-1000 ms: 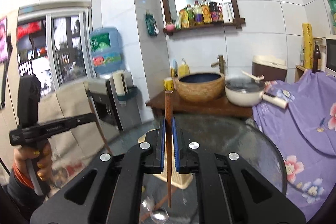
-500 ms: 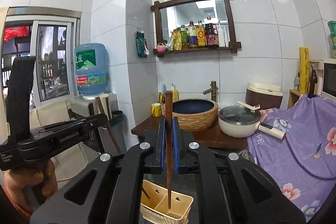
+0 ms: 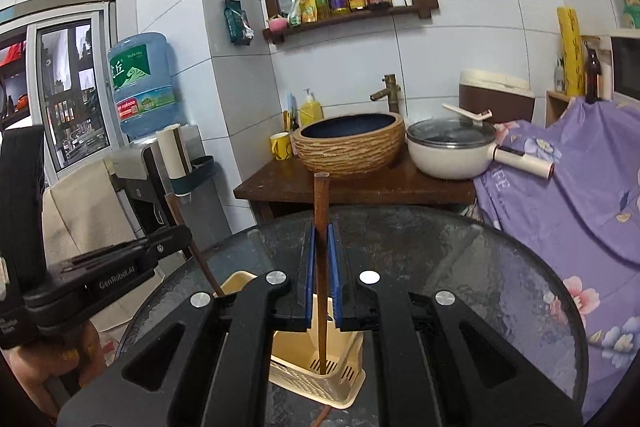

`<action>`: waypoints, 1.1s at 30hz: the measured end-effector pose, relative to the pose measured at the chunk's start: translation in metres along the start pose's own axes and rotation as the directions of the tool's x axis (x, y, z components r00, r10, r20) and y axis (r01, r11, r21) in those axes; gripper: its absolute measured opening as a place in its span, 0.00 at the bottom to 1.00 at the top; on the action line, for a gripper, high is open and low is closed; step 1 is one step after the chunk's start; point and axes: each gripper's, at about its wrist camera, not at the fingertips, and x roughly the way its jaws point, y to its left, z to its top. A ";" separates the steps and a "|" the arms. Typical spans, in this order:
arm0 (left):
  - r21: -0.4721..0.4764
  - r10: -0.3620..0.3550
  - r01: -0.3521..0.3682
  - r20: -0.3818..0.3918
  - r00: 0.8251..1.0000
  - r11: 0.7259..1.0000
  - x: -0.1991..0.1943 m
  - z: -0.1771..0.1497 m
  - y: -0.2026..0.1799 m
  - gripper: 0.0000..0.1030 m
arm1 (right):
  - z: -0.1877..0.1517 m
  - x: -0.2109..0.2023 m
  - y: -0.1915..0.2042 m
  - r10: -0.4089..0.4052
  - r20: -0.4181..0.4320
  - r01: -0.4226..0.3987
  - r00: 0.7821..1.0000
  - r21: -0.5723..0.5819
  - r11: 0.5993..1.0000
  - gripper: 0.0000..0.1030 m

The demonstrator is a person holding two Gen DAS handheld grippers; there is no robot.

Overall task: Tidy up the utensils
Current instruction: 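Lift both chopsticks and lower them into the cream utensil holder, then open both tools to release the chopsticks inside the holder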

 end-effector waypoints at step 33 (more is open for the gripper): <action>0.133 0.127 -0.111 -0.121 0.984 0.985 -0.035 -0.136 0.037 0.93 | -0.118 -0.039 -0.042 -0.133 -0.210 0.121 0.969 -0.068 0.990 0.77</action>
